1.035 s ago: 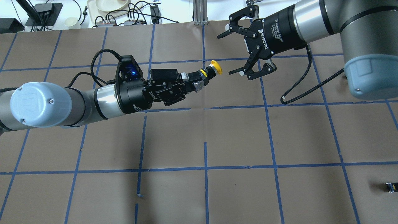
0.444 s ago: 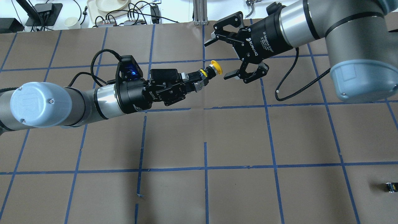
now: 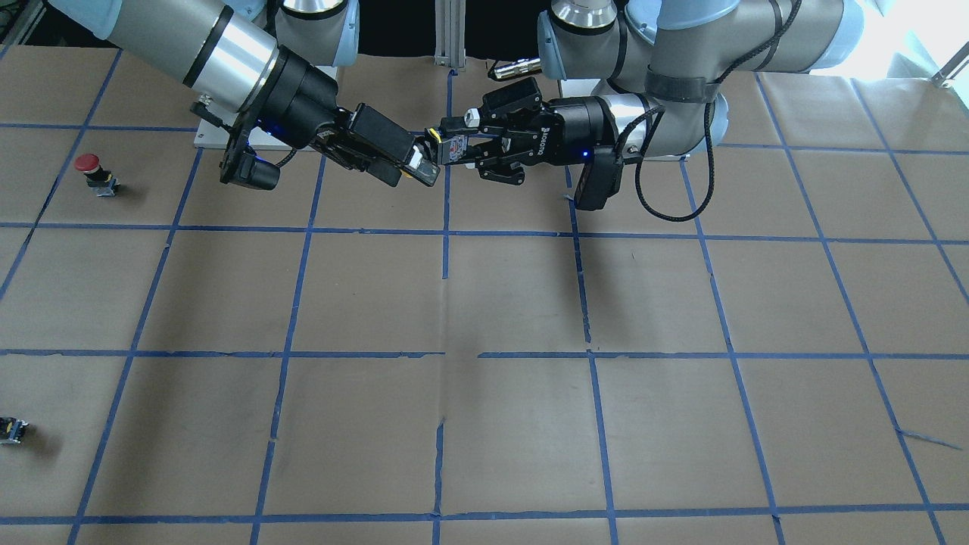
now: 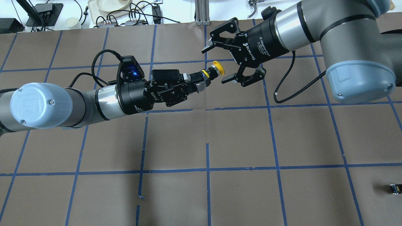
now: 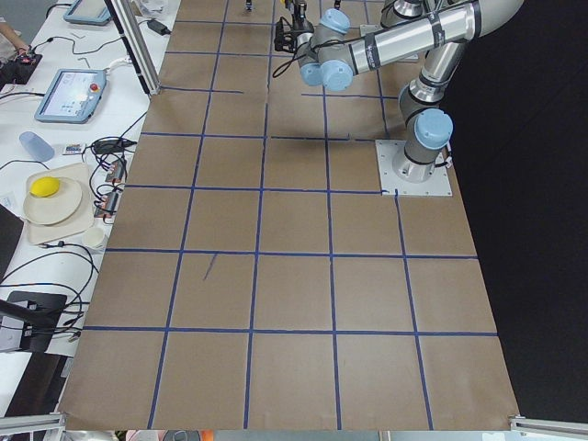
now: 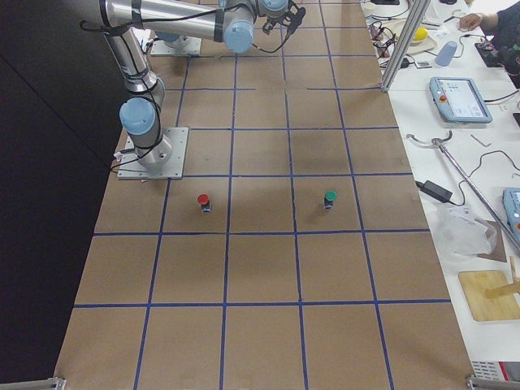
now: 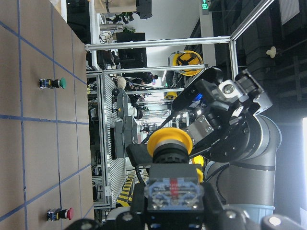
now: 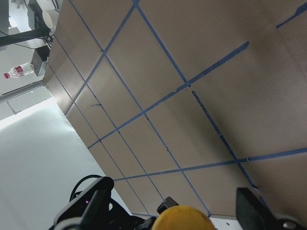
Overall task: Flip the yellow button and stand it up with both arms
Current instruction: 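Close the right gripper on the yellow cap held by the left gripper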
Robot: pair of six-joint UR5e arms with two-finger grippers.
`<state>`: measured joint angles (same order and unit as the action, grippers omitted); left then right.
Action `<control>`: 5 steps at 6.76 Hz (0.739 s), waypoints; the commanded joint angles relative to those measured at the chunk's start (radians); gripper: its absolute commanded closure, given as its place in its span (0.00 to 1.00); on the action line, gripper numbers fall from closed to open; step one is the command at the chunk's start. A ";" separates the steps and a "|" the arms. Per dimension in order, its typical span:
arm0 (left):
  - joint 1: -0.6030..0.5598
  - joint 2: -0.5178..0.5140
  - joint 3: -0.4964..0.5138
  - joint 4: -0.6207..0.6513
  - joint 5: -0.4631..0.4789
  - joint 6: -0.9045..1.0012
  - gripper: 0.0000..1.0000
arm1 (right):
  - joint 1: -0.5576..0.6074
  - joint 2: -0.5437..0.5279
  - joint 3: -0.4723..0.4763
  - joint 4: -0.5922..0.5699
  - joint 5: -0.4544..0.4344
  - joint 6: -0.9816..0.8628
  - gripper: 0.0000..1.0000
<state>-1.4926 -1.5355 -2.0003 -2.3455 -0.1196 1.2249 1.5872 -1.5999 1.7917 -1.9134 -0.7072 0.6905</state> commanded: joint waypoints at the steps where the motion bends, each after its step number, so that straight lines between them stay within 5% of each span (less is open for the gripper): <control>1: 0.002 0.000 0.000 0.000 0.000 0.001 0.82 | -0.003 -0.006 -0.006 0.048 -0.001 0.004 0.14; 5: 0.002 0.000 0.000 0.000 0.000 0.001 0.82 | -0.016 -0.029 -0.026 0.092 -0.003 0.006 0.17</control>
<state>-1.4911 -1.5355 -1.9996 -2.3455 -0.1196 1.2256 1.5776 -1.6206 1.7759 -1.8382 -0.7090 0.6964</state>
